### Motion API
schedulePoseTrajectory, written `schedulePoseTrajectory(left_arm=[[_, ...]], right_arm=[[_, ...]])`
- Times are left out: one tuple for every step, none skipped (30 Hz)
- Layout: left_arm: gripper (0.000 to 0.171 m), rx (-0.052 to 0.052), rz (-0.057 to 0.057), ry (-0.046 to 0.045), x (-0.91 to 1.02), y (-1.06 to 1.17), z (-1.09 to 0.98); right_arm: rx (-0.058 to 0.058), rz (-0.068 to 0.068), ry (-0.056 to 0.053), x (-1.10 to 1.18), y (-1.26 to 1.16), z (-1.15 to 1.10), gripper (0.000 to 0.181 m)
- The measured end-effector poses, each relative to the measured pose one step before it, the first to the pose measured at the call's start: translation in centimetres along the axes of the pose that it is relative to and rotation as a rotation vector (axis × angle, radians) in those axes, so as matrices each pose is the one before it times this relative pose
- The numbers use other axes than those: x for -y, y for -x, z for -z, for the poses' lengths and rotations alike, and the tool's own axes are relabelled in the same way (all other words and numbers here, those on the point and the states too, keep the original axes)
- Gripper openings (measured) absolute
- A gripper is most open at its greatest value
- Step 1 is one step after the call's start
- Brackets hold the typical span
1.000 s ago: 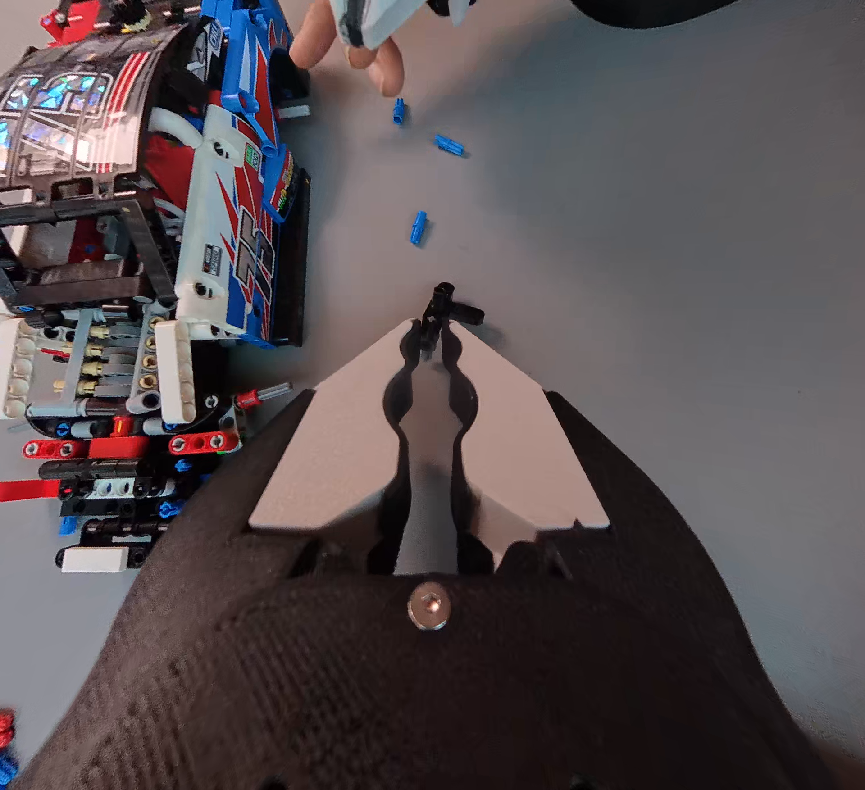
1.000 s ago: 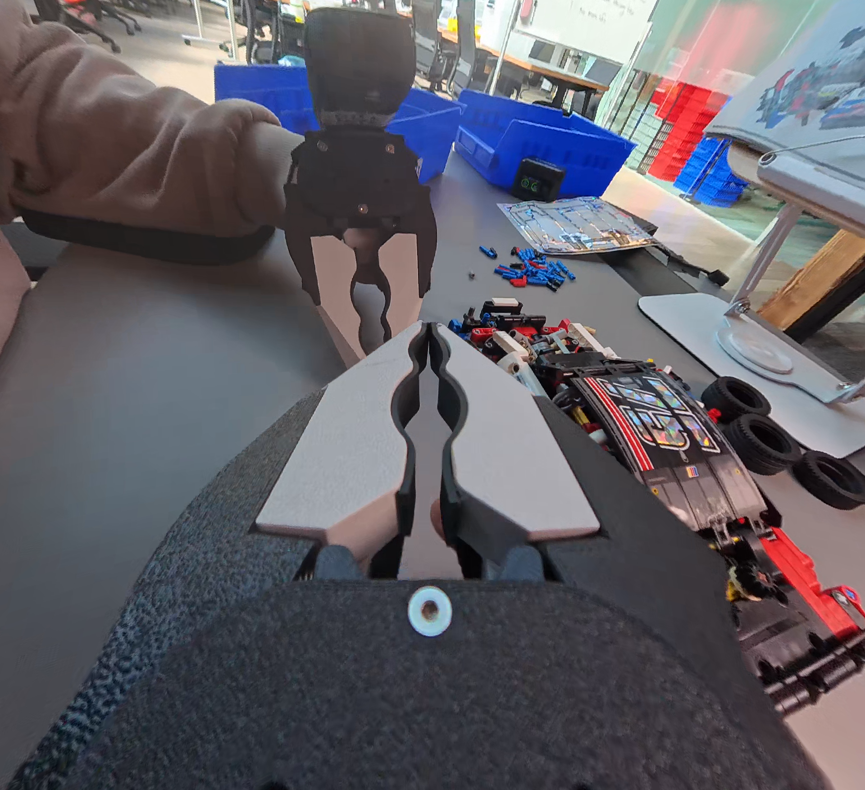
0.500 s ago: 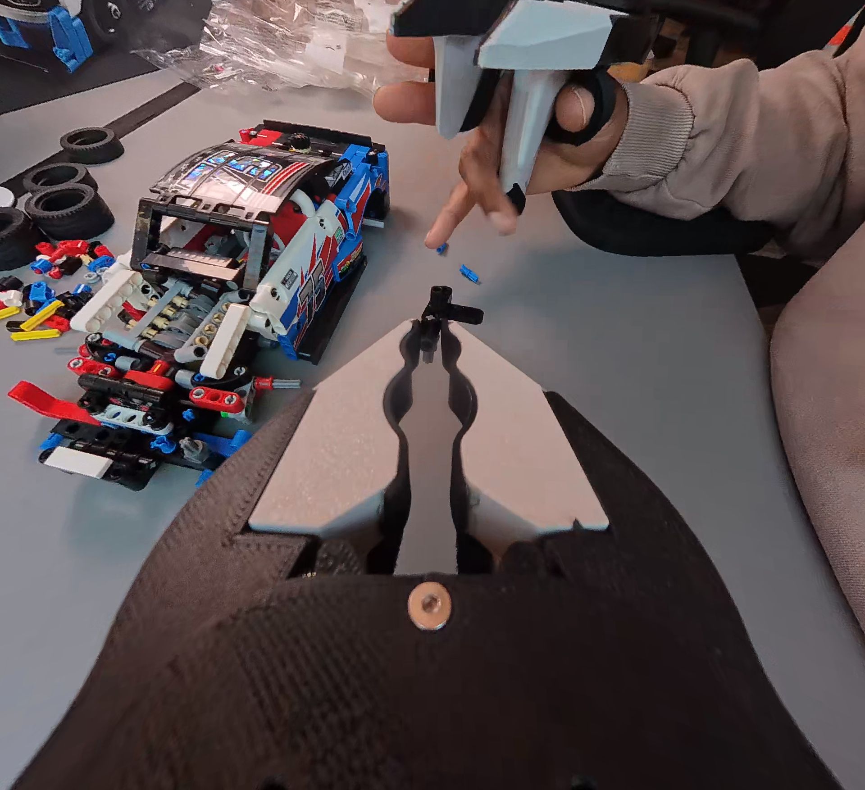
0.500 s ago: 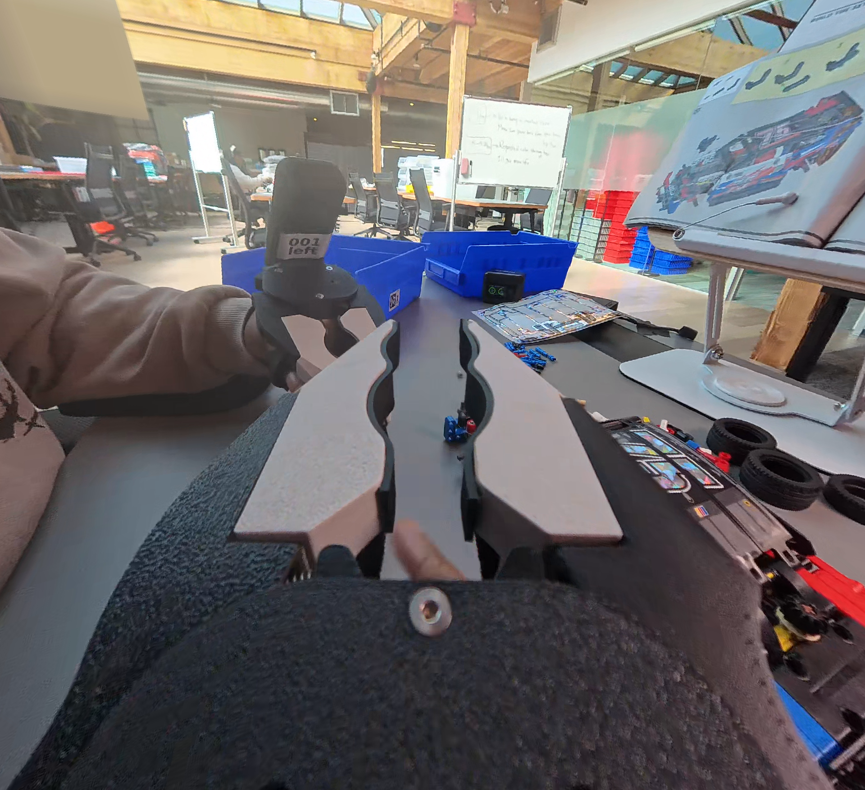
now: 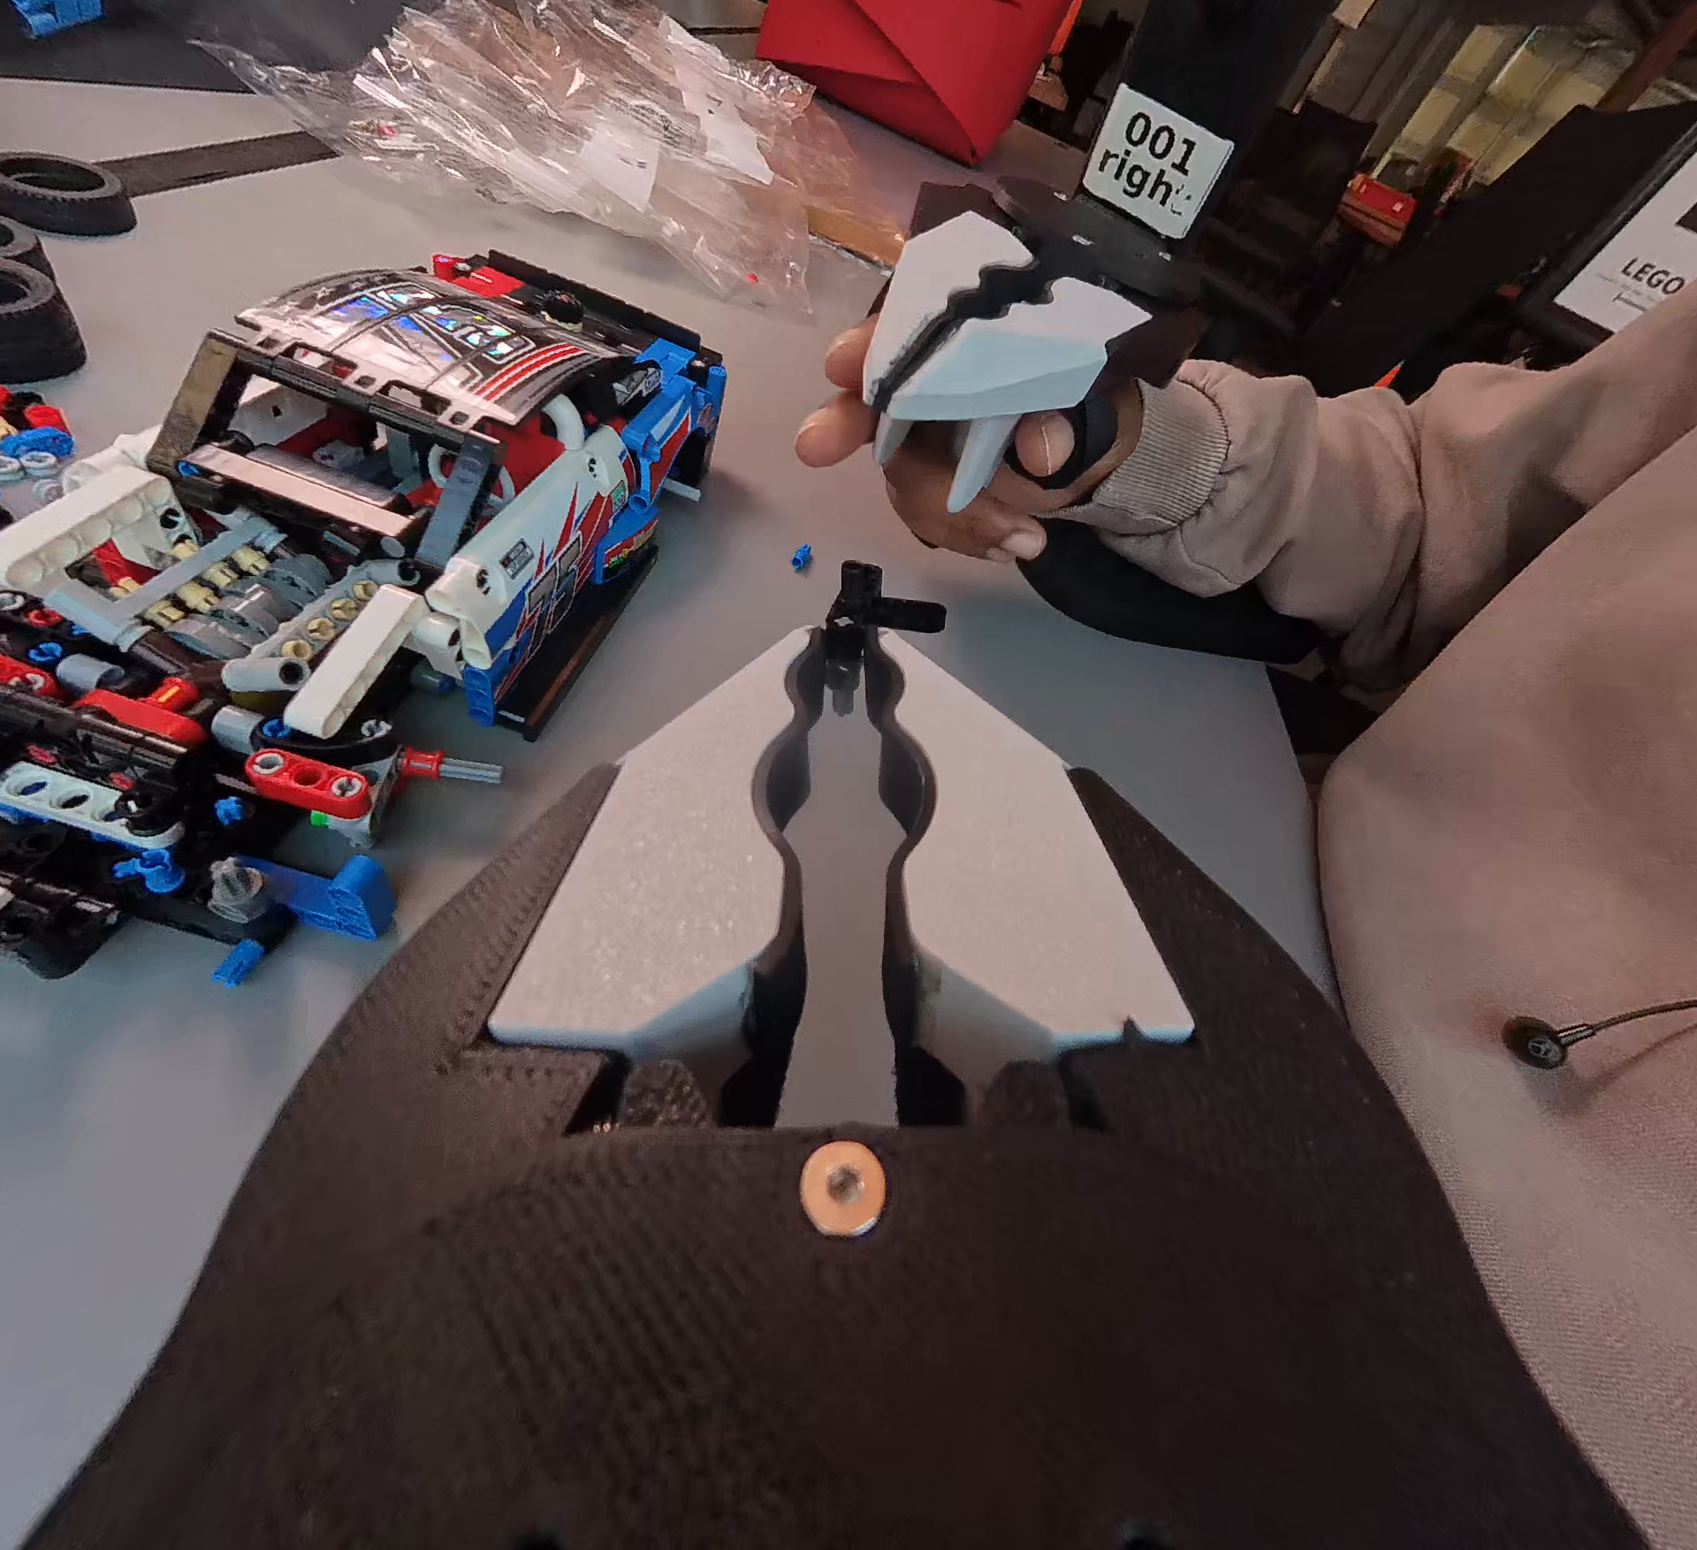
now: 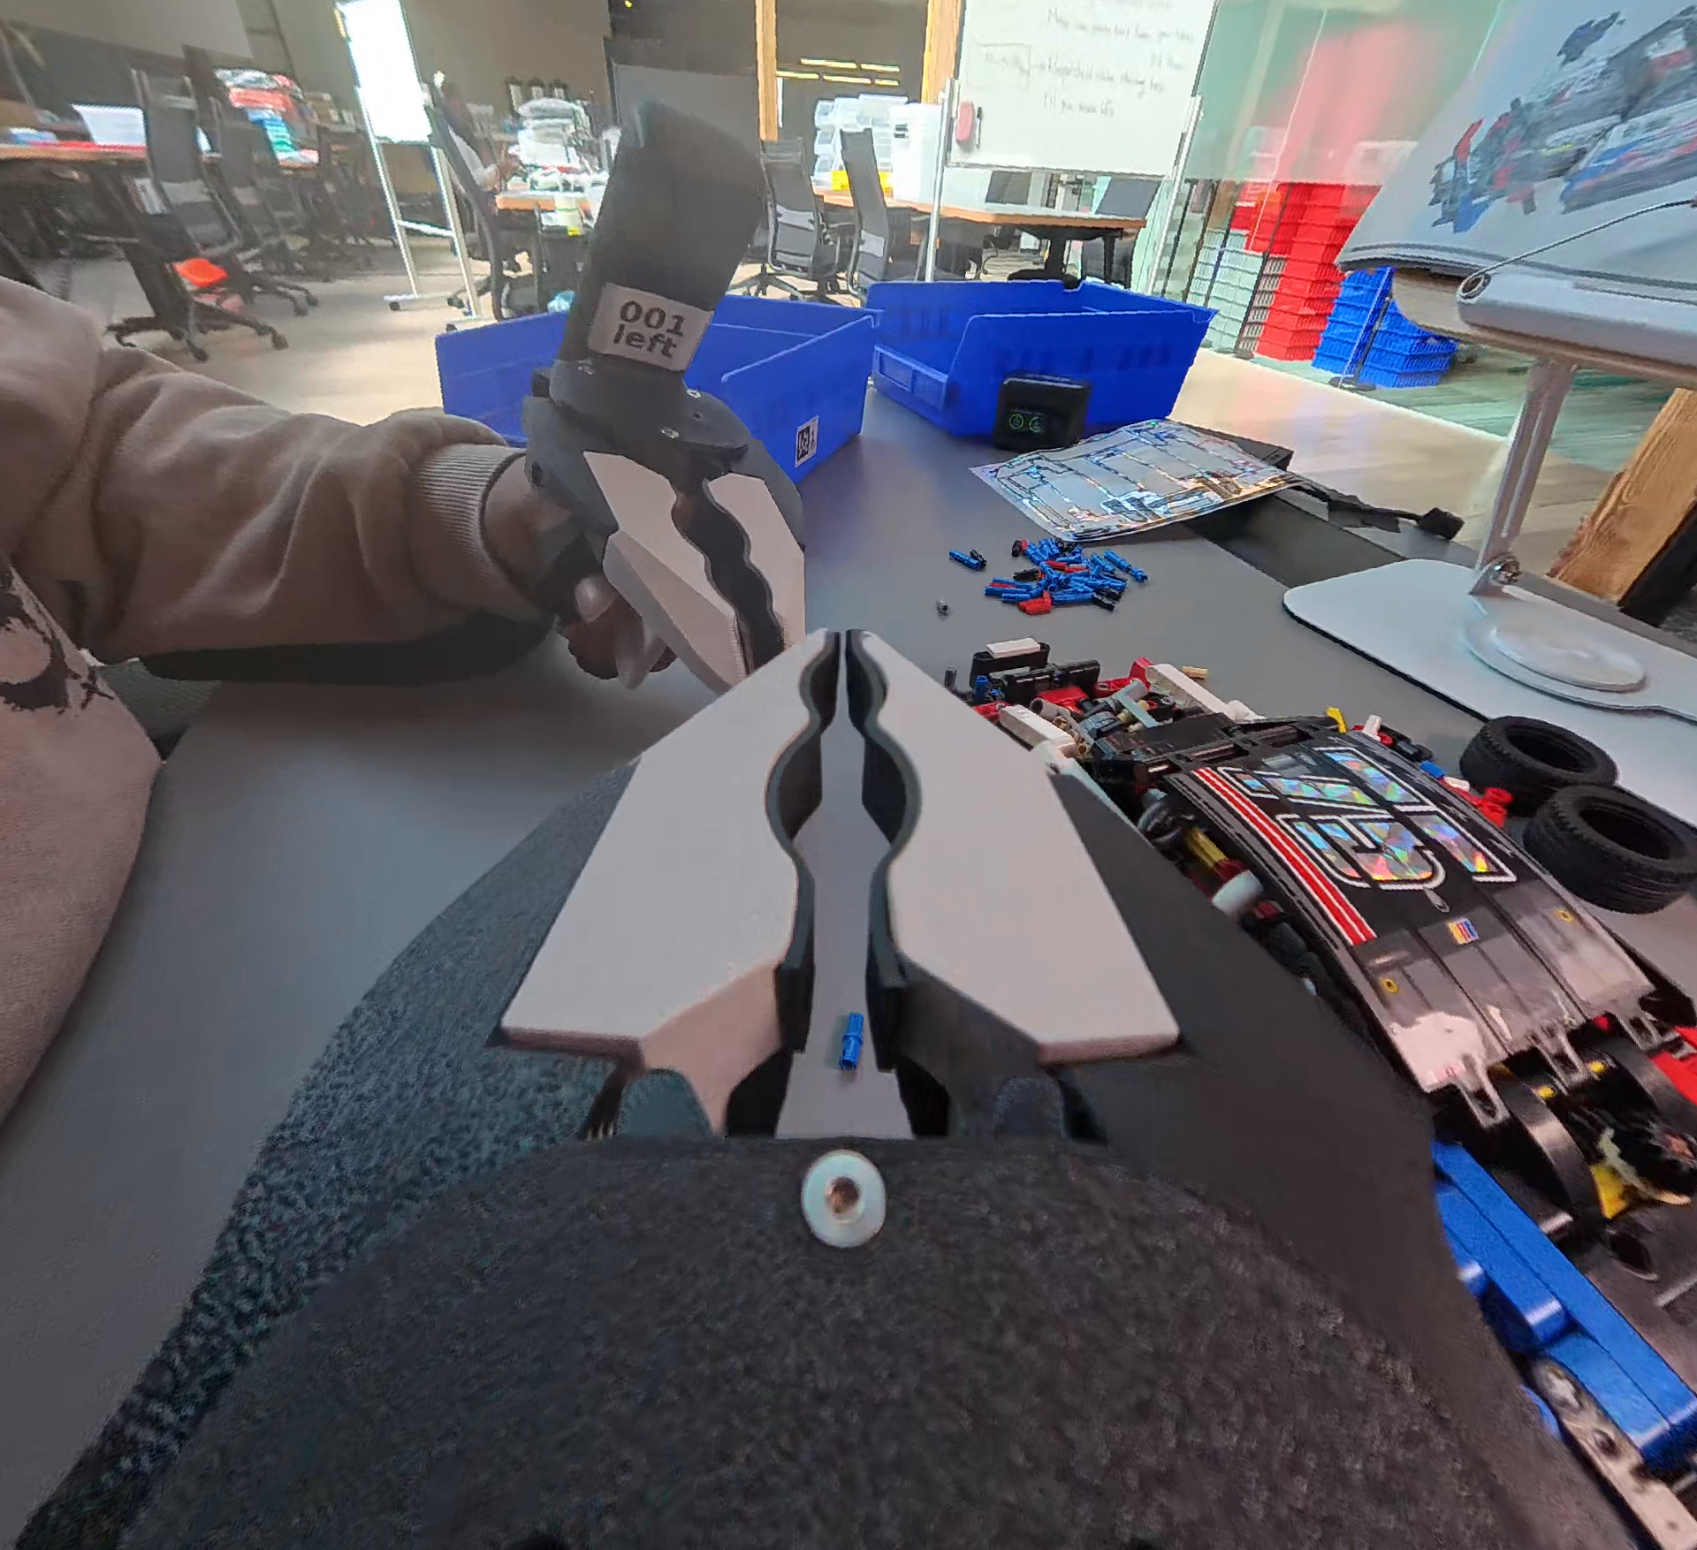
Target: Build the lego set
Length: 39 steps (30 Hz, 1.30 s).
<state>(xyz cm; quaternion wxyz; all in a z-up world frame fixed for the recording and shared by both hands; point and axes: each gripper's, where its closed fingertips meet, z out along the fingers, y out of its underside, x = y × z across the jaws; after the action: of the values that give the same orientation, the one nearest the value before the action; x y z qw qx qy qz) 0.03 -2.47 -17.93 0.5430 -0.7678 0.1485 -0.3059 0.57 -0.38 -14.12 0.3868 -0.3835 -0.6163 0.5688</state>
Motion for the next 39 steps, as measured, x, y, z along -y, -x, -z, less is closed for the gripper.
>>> schedulePoseTrajectory(left_arm=[[0.006,-0.0095,0.0252,-0.00341,-0.002,0.044,0.016],[0.006,-0.0052,0.0259,-0.00207,-0.026,0.103,-0.004],[0.006,-0.0036,0.0274,-0.00191,-0.049,0.143,-0.011],[0.006,-0.0099,0.0318,-0.00269,-0.043,0.066,-0.008],[0.006,-0.0197,0.0388,-0.00344,-0.032,-0.039,-0.012],[0.006,-0.0256,0.0451,-0.00777,0.029,-0.108,-0.003],[0.006,-0.0344,0.0544,-0.01547,0.14,-0.196,0.045],[0.006,-0.0468,0.0677,-0.01944,0.211,-0.318,0.052],[0.007,-0.0543,0.0777,-0.01915,0.204,-0.349,0.074],[0.006,-0.0514,0.0823,-0.01583,0.14,-0.262,0.077],[0.006,-0.0405,0.076,-0.01528,0.106,-0.082,0.117],[0.006,-0.0398,0.0661,-0.01389,0.109,-0.107,0.12],[0.006,-0.0389,0.0531,-0.00967,0.093,-0.204,0.102],[0.006,-0.0263,0.0321,-0.01069,0.149,-0.164,0.06],[0.006,-0.0086,0.0129,-0.00542,0.076,-0.035,0.032],[0.006,0.0012,0.0019,0.00393,-0.058,0.023,-0.026],[0.006,-0.0011,0.0024,0.011,-0.191,-0.027,-0.074],[0.006,-0.004,0.0073,0.0124,-0.236,-0.051,-0.12],[0.006,-0.0016,0.0082,0.00826,-0.196,0.001,-0.14],[0.006,0.0042,0.0054,0.00453,-0.138,0.101,-0.145],[0.006,0.0033,0.004,0.00621,-0.161,0.096,-0.12],[0.006,-0.0021,0.0045,0.00716,-0.166,0.021,-0.12],[0.006,-0.0042,0.0045,0.00324,-0.087,-0.029,-0.085],[0.006,-0.0029,0.0028,-0.00047,-0.024,-0.022,-0.064],[0.006,-0.0023,0.0002,-0.00202,0.03,-0.012,0.005],[0.006,-0.0037,0.0002,-0.00149,0.049,-0.053,0.007],[0.006,-0.0032,-0.0087,0.0015,0.011,-0.087,-0.015],[0.007,-0.0015,-0.0248,0.00428,-0.024,-0.159,-0.041],[0.008,-0.0002,-0.0308,0.00656,0.008,-0.266,-0.013],[0.01,-0.0014,-0.0349,0.00434,0.109,-0.361,0.048],[0.013,0.0055,-0.0375,0.00461,0.116,-0.291,0.096],[0.016,0.0108,-0.0332,0.00617,0.068,-0.176,0.101],[0.017,0.0157,-0.0272,0.01279,-0.074,-0.051,0.047],[0.018,0.0099,-0.0213,0.02242,-0.292,-0.066,-0.074],[0.018,-0.0121,-0.0082,0.03138,-0.512,-0.326,-0.214],[0.018,-0.0342,0.0081,0.03553,-0.638,-0.58,-0.369],[0.018,-0.0457,0.0183,0.03163,-0.629,-0.675,-0.455],[0.018,-0.0356,0.0194,0.02571,-0.562,-0.461,-0.501],[0.016,-0.0061,0.0111,0.01981,-0.454,0.018,-0.434]], right_arm=[[-0.0231,0.023,-0.0181,0.277,-0.266,0.102,0.0],[-0.0275,0.0359,-0.0084,0.143,-0.337,0.097,0.0],[-0.0221,0.0347,-0.0006,0.043,-0.28,0.1,0.0],[-0.0107,0.0269,0.0015,-0.006,-0.115,0.069,0.0],[0.0,0.0186,0.0076,-0.117,0.036,0.007,0.0],[0.0079,0.0144,0.0184,-0.282,0.17,-0.061,0.0],[0.0084,0.0167,0.024,-0.391,0.204,-0.101,0.0],[0.0112,0.0219,0.0209,-0.37,0.302,-0.119,0.0],[0.0207,0.0238,0.0161,-0.331,0.479,-0.148,0.002],[0.0208,0.0218,0.0158,-0.291,0.491,-0.17,0.008],[0.0034,0.0232,0.014,-0.24,0.256,-0.159,0.012],[0.0007,0.0296,0.0064,-0.104,0.213,-0.111,0.015],[0.0096,0.0279,0.007,-0.083,0.338,-0.113,0.02],[0.0135,0.0232,0.0098,-0.11,0.362,-0.102,0.021],[0.0147,0.0132,-0.0018,0.057,0.364,-0.061,0.023],[0.0119,-0.0004,-0.0098,0.157,0.249,-0.005,0.024],[0.0018,-0.0058,-0.007,0.128,0.017,0.031,0.024],[-0.006,-0.0005,-0.0017,0.04,-0.126,0.034,0.024],[-0.0022,0.0061,-0.0028,0.058,-0.051,0.047,0.023],[0.0023,0.0056,-0.0045,0.094,0.045,0.032,0.023],[0.0097,0.004,-0.0042,0.085,0.193,0.018,0.022],[0.0075,0.0021,-0.0042,0.12,0.191,-0.014,0.02],[0.003,0.0033,0.0013,0.014,0.128,-0.036,0.016],[0.0024,0.0063,0.0076,-0.073,0.102,-0.051,0.011],[0.0056,0.0073,0.0031,-0.023,0.14,-0.003,0.007],[0.0068,-0.002,-0.004,0.09,0.089,0.038,0.006],[0.013,-0.0163,0.0,0.032,0.098,0.038,0.006],[0.0118,-0.0232,-0.0059,0.106,0.025,0.069,0.006],[0.016,-0.0262,-0.0138,0.215,0.074,0.13,0.006],[0.0175,-0.0292,-0.0179,0.307,0.067,0.184,0.005],[0.021,-0.0316,-0.0198,0.364,0.096,0.216,0.005],[0.033,-0.0391,-0.0154,0.327,0.258,0.209,0.005],[0.0518,-0.0463,-0.0101,0.237,0.529,0.168,0.005],[0.048,-0.0429,-0.0056,0.133,0.532,0.096,0.005],[0.0371,-0.0287,-0.0023,0.026,0.427,0.022,0.005],[0.0315,-0.0141,0.0031,-0.101,0.419,-0.028,0.005],[0.0268,-0.0085,0.0078,-0.188,0.4,-0.081,0.005],[0.0215,-0.0043,0.0125,-0.258,0.348,-0.136,0.005],[0.0136,0.0032,0.0143,-0.264,0.278,-0.141,0.005]])
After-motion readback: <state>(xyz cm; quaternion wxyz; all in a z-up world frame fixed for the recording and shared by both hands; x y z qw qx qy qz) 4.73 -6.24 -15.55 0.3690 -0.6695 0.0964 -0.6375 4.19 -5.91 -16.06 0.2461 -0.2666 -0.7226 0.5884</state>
